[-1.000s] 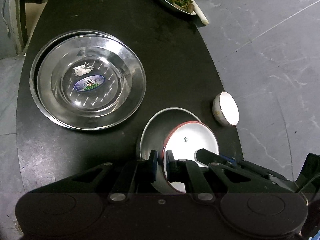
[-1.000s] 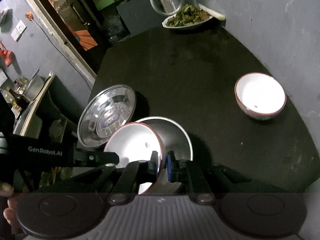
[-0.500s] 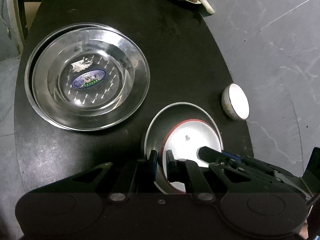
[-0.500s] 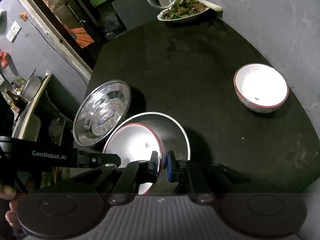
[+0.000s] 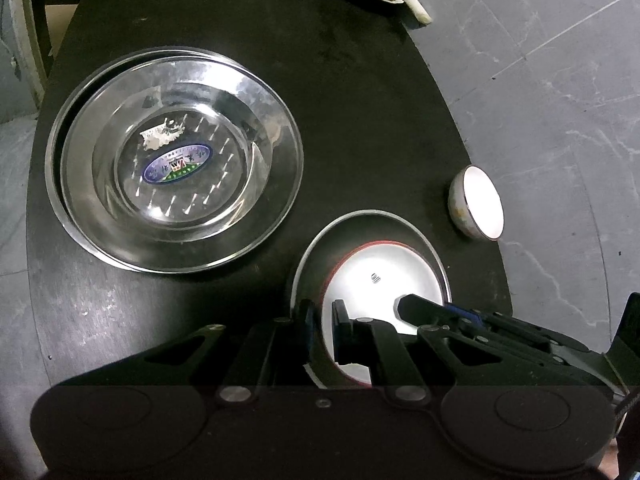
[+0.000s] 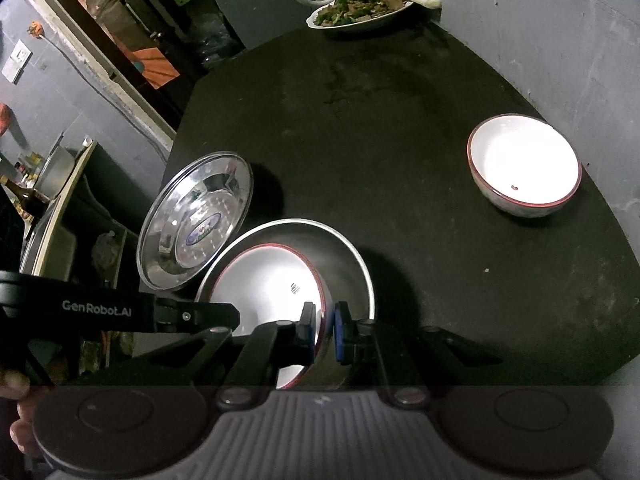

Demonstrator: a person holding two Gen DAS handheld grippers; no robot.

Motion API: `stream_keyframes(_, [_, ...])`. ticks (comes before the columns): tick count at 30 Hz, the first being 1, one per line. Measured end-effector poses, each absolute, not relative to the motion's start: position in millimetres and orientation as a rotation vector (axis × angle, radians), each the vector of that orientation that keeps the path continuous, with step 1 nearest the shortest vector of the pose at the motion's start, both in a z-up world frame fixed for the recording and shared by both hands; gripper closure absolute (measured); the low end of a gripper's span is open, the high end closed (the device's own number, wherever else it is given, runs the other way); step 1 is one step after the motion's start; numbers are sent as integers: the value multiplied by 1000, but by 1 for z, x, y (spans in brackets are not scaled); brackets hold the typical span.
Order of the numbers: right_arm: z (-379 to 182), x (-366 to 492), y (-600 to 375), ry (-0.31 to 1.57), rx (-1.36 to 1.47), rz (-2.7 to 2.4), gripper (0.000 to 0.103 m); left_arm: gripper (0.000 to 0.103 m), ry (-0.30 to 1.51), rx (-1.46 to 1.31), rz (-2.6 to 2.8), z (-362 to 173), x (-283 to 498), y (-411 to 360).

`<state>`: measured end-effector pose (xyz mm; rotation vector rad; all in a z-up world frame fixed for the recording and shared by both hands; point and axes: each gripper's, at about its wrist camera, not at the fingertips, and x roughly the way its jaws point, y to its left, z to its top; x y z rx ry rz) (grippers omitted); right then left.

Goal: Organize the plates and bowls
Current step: 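Lower the white bowl into the steel bowl and open the left tool, then move the left tool to the second white bowl and grasp its rim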

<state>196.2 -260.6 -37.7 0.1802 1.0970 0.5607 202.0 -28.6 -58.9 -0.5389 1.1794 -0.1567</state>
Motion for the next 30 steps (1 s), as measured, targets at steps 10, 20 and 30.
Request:
stream_keyframes(10, [-35, 195, -258, 1087, 164, 538, 85, 87, 1151, -513, -169, -53, 200, -25])
stream_keyframes(20, [-18, 183, -258, 1024, 122, 538, 64, 50, 1060, -508, -199, -32, 194, -21])
stream_keyframes(30, [3, 174, -280, 938, 162, 455, 17, 1, 956, -413, -174, -11, 210, -33])
